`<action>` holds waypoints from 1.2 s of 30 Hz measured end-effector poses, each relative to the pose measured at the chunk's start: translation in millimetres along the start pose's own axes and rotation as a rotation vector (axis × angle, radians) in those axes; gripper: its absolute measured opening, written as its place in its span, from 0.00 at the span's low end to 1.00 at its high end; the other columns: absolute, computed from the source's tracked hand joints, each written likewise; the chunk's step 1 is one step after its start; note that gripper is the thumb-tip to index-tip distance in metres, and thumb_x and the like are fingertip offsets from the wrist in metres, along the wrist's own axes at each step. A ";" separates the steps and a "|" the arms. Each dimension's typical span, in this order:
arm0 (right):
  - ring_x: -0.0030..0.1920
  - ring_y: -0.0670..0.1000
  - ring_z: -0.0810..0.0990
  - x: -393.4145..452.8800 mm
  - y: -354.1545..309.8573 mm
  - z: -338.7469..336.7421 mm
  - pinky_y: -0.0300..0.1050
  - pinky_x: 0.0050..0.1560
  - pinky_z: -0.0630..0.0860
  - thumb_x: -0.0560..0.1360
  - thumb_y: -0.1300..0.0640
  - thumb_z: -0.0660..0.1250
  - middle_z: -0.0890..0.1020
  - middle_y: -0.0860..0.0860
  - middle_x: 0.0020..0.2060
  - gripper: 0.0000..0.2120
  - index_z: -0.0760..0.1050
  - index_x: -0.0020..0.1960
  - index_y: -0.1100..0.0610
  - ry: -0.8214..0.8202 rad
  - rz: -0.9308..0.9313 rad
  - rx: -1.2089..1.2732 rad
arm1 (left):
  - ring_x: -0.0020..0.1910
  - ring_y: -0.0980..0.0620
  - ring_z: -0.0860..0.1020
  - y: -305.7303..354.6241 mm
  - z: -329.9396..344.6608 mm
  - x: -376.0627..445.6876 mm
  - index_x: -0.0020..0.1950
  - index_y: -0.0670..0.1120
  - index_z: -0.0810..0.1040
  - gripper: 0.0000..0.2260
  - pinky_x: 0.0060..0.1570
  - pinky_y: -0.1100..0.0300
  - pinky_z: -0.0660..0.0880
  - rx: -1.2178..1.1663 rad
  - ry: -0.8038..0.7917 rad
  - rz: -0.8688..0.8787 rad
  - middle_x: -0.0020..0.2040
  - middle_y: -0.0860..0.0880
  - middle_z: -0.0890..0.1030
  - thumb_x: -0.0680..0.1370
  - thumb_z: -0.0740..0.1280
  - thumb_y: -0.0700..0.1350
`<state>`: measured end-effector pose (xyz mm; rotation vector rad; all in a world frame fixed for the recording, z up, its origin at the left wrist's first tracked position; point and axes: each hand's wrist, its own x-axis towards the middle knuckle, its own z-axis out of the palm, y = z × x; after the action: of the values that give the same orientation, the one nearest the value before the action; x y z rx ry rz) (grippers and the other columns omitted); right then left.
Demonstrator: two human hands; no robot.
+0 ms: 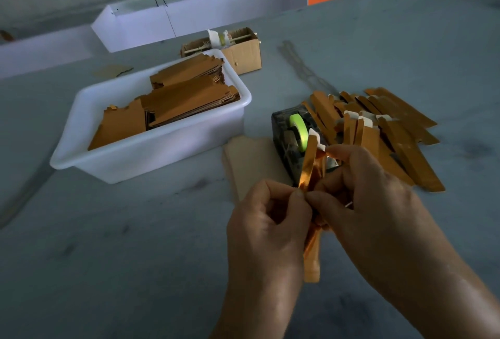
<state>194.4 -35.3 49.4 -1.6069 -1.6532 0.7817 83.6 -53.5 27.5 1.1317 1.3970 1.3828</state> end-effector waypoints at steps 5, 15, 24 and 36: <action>0.35 0.39 0.75 -0.2 -5.6 -0.4 0.31 0.29 0.69 0.72 0.49 0.69 0.77 0.42 0.34 0.24 0.61 0.62 0.45 0.006 -0.011 -0.120 | 0.32 0.56 0.80 -10.0 5.1 -5.1 0.36 0.51 0.78 0.06 0.32 0.64 0.74 0.149 0.120 0.148 0.32 0.52 0.82 0.73 0.69 0.45; 0.39 0.40 0.81 0.0 8.4 2.0 0.37 0.38 0.77 0.52 0.37 0.67 0.82 0.41 0.38 0.29 0.73 0.52 0.44 -0.058 0.056 0.327 | 0.28 0.61 0.75 -1.9 -4.9 -3.3 0.39 0.52 0.78 0.09 0.27 0.66 0.71 0.100 0.097 0.165 0.30 0.56 0.79 0.73 0.69 0.56; 0.40 0.40 0.82 5.0 11.5 1.8 0.36 0.42 0.78 0.66 0.52 0.68 0.84 0.41 0.37 0.08 0.76 0.45 0.45 -0.218 0.102 0.439 | 0.32 0.56 0.80 -5.6 -11.1 0.2 0.36 0.49 0.83 0.07 0.32 0.68 0.74 -0.134 -0.054 -0.094 0.33 0.49 0.83 0.69 0.68 0.51; 0.32 0.55 0.75 67.4 39.7 -31.2 0.36 0.28 0.70 0.73 0.58 0.65 0.78 0.53 0.33 0.03 0.75 0.43 0.57 0.363 -0.042 -0.124 | 0.57 0.42 0.81 -34.0 -24.6 38.4 0.58 0.38 0.81 0.18 0.54 0.51 0.77 1.084 -0.058 0.551 0.55 0.41 0.83 0.72 0.75 0.45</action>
<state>243.2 32.7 39.8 -1.6775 -1.4876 0.3440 49.5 -21.3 -4.6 2.3587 1.9320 0.8425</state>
